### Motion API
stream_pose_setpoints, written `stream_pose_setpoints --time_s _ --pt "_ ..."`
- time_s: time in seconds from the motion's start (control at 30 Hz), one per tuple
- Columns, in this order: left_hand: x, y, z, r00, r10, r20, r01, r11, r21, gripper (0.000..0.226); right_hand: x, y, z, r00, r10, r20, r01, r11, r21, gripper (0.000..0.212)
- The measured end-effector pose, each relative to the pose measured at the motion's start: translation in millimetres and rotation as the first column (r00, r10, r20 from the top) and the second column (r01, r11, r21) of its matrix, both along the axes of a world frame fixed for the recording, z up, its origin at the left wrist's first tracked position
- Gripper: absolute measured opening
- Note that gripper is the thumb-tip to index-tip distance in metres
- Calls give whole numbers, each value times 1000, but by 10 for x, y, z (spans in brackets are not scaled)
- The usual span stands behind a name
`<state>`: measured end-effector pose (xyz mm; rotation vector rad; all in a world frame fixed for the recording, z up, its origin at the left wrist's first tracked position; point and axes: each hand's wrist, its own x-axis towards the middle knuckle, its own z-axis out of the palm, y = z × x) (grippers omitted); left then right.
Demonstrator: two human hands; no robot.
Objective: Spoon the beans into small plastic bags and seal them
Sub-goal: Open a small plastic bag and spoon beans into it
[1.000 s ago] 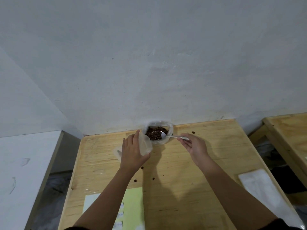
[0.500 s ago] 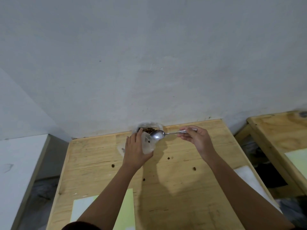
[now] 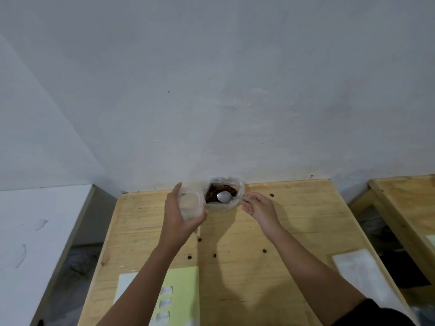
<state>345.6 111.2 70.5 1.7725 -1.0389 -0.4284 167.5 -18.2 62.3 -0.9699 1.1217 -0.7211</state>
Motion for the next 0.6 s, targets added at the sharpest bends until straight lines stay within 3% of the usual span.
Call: stream_pose_setpoints --time_s 0.2,0.47,0.6 --pt "38 155 2 1000 -1 21 0 1000 19 92 80 50 -114 982 110 -153 -109 994 18 40" --pt "-89 132 34 998 -2 62 -3 997 76 99 -304 14 19 973 34 -228 -43 998 -35 20" --pt "-233 23 74 996 -50 76 42 994 96 104 -421 55 255 973 21 -229 -66 979 -190 15"
